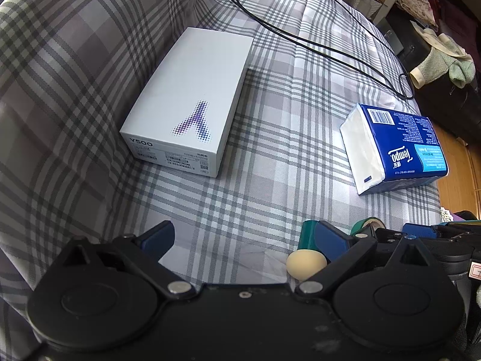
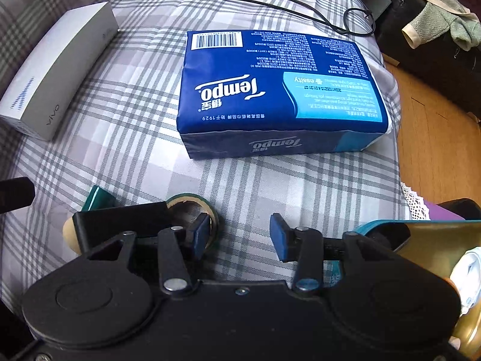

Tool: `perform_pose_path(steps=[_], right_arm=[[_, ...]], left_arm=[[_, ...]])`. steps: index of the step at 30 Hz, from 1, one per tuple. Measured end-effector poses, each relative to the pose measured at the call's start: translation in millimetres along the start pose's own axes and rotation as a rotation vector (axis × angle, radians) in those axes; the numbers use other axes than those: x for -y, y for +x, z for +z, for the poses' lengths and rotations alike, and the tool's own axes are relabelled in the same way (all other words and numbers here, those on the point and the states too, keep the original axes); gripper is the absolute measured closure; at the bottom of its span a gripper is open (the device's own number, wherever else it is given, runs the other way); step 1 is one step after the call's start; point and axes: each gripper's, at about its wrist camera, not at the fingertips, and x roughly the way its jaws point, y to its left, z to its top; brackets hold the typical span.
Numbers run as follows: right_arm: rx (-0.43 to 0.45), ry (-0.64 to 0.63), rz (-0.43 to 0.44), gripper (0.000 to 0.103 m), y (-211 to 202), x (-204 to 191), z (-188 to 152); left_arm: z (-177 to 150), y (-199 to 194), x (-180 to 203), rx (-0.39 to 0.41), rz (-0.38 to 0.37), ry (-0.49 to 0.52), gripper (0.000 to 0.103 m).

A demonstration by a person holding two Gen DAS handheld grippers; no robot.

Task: Organize soft objects
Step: 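Lower right tool onto the green-edged tape roll and close on it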

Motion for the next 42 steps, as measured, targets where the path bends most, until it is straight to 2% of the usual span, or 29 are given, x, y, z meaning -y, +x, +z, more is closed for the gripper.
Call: perform_pose_path(steps=[4,6,9,13,17,18,23,28,33,35,37,40,42], right_arm=[[0.05,-0.023,-0.166,0.062,3.7,3.4,2.9],[0.059,0.027,-0.188,0.062,4.9,16.0,6.8],[0.069,0.157,-0.148,0.062,0.3,39.0,11.2],[0.089,0.284,-0.029,0.06,-11.6,53.9,14.4],[0.091,0.311,0.075,0.05,-11.7,50.9,16.1],[0.086,0.3,0.07,0.047,-9.3,47.5,16.1],[0.057,0.218,-0.01,0.046,3.9,32.8,12.3],[0.045,0.197,-0.011,0.046,7.7,26.4,9.8],[0.045,0.16,-0.035,0.05,11.5,19.7,6.7],[0.049,0.158,-0.029,0.056,9.0,19.3,5.1],[0.047,0.153,-0.032,0.056,7.7,19.4,4.9],[0.048,0.154,-0.038,0.056,6.7,21.2,4.6],[0.045,0.166,-0.03,0.056,4.7,23.7,4.7]], left_arm=[[0.1,0.4,-0.3,-0.002,-0.001,-0.001,0.003],[0.1,0.6,-0.1,-0.003,-0.001,0.001,0.003],[0.2,1.0,0.1,-0.004,-0.001,0.004,0.003],[0.9,1.3,0.3,-0.004,-0.003,0.004,0.003],[0.7,1.3,0.7,-0.004,-0.003,0.004,0.003],[0.7,1.3,0.8,-0.004,-0.003,0.004,0.003],[0.7,5.9,3.5,-0.025,-0.019,0.025,0.003],[1.7,20.6,13.5,-0.1,-0.065,0.08,0.003],[-1.1,24.4,19.3,-0.129,-0.093,0.111,0.003],[-4.2,25.8,24.1,-0.155,-0.137,0.149,0.003],[-9.4,26.6,33.4,-0.192,-0.193,0.217,0.003],[-21.9,20.7,52.7,-0.184,-0.199,0.364,0.003],[-31.9,13.6,63.1,-0.18,-0.249,0.47,0.003]])
